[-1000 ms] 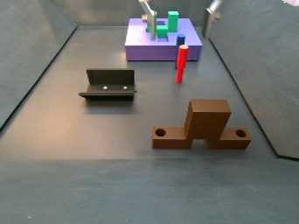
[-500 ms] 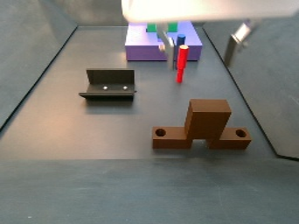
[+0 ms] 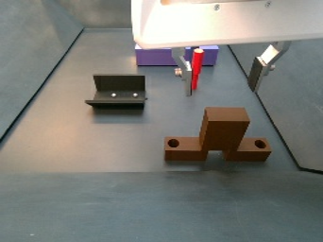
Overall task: Pick up the brown object. Move up. Move to above the board. Insert the brown object.
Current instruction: Pick up the brown object.
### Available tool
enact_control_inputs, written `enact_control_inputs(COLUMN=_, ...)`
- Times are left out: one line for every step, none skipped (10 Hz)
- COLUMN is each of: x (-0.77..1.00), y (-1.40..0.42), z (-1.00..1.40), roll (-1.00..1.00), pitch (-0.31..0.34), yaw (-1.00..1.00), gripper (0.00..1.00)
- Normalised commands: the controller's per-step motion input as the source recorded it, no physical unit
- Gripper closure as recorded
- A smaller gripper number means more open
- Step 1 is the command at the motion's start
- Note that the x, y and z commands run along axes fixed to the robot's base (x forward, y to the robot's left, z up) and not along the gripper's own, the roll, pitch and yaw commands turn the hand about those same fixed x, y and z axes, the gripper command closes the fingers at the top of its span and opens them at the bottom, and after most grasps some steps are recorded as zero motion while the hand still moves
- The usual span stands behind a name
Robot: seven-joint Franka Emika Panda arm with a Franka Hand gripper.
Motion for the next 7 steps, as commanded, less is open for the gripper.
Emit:
enact_control_inputs(x=0.00, y=-0.03, z=-0.30, roll=0.00, pitch=0.000, yaw=-0.05, gripper=0.00)
enact_control_inputs(x=0.04, y=0.00, z=-0.26, roll=0.00, pitch=0.017, yaw=-0.11, gripper=0.00)
enact_control_inputs(x=0.04, y=0.03, z=-0.27, roll=0.00, pitch=0.041, yaw=-0.13, gripper=0.00)
enact_control_inputs(x=0.00, y=0.08, z=-0.27, roll=0.00, pitch=0.040, yaw=-0.12, gripper=0.00)
enact_control_inputs(x=0.00, y=0.09, z=-0.30, roll=0.00, pitch=0.013, yaw=-0.13, gripper=0.00)
enact_control_inputs(x=-0.03, y=0.09, z=-0.29, roll=0.00, pitch=0.003, yaw=-0.09, gripper=0.00)
enact_control_inputs(x=-0.10, y=0.04, z=-0.01, roll=0.00, pitch=0.011, yaw=0.00, gripper=0.00)
